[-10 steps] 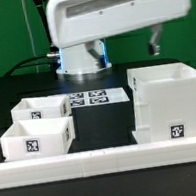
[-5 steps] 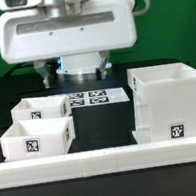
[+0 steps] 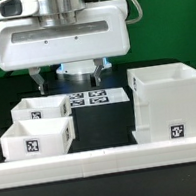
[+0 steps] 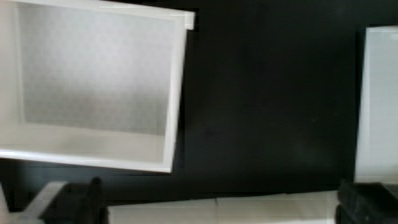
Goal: Assemble drawer
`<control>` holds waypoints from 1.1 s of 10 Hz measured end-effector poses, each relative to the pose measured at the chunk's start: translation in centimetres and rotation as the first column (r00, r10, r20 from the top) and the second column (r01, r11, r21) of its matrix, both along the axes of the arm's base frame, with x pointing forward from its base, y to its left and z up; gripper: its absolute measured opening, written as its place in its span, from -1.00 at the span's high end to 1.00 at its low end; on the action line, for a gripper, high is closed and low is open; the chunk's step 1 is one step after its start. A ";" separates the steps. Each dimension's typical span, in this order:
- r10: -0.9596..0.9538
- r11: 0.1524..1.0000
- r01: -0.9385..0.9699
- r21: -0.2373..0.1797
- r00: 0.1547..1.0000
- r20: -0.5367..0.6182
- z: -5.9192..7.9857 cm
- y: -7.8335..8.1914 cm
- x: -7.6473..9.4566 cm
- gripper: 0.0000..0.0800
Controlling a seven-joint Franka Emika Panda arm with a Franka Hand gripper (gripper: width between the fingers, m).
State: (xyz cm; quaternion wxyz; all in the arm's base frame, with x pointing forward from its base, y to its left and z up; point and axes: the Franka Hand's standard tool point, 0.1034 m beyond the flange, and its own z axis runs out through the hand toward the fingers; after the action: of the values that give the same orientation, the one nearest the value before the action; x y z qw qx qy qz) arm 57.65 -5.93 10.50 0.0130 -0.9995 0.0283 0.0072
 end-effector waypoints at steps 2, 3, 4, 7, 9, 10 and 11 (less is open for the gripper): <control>-0.016 1.000 0.016 -0.011 1.000 0.000 -1.7 -1.2 -0.3 -0.62; -0.002 1.000 0.002 -0.017 1.000 0.008 -2.6 -1.4 -0.3 -0.62; -0.004 1.000 0.004 -0.017 1.000 0.005 -3.3 -1.6 -0.4 -0.62; -0.003 1.000 0.003 -0.024 1.000 0.005 -5.2 -2.3 -0.7 -0.62; -0.035 0.999 0.034 -0.010 0.999 -0.013 -6.9 -2.9 -1.5 -0.62; -0.058 0.998 0.058 0.007 0.998 -0.018 -7.4 -3.0 -1.8 -0.62; -0.054 0.999 0.054 0.007 0.998 -0.015 -7.2 -2.8 -1.6 -0.62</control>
Offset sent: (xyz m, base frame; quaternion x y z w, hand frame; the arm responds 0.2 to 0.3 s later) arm 0.0032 -0.0102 -0.0247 0.0050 0.0241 -0.0128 0.9996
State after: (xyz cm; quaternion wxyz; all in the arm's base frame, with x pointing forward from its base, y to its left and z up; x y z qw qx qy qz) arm 56.06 -8.71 3.27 0.0165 -0.9982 0.0555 0.0143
